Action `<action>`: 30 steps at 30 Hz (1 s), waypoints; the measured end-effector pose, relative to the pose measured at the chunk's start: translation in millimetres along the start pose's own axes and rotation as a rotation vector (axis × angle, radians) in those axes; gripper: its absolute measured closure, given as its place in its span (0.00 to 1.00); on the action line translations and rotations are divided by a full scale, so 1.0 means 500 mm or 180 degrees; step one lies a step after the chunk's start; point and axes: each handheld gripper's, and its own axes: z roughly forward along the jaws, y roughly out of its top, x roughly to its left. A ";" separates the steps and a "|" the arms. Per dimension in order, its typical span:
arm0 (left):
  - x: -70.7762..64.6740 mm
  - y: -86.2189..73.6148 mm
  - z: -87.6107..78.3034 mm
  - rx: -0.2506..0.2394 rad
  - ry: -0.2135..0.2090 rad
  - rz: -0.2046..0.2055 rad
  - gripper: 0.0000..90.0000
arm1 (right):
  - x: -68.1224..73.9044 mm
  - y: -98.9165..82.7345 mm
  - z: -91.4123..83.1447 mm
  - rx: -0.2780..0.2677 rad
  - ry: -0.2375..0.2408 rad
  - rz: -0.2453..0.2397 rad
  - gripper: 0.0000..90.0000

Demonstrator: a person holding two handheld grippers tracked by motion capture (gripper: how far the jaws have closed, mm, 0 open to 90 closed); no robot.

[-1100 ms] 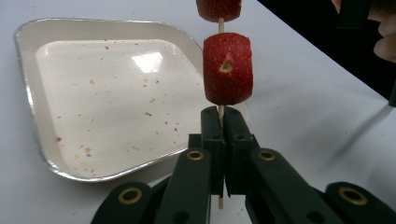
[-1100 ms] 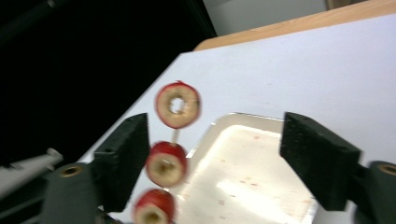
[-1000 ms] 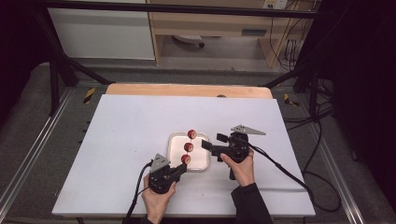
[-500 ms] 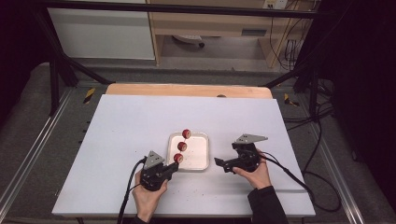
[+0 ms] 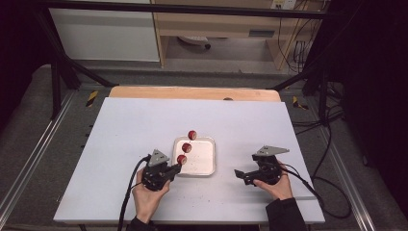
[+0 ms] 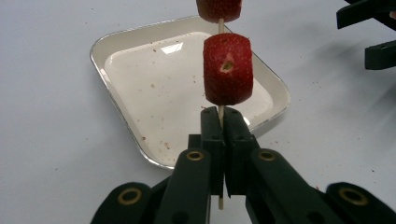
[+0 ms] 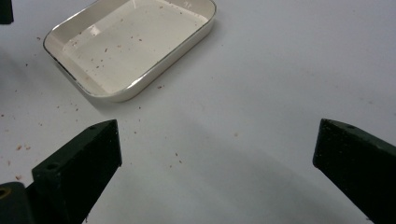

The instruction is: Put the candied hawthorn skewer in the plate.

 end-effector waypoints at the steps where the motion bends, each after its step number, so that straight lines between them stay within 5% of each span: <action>1: 0.001 0.004 -0.001 0.0008 0.0007 0.0003 0.98 | -0.002 -0.003 -0.002 -0.0011 -0.0002 -0.0010 0.02; 14: 0.010 0.056 0.035 0.0387 0.0182 0.0218 0.98 | -0.016 -0.051 -0.033 -0.0010 -0.0018 -0.0055 0.02; 30: 0.013 0.044 0.113 0.0875 0.0318 0.0239 0.98 | -0.027 -0.076 -0.039 0.0079 -0.0083 0.0016 0.02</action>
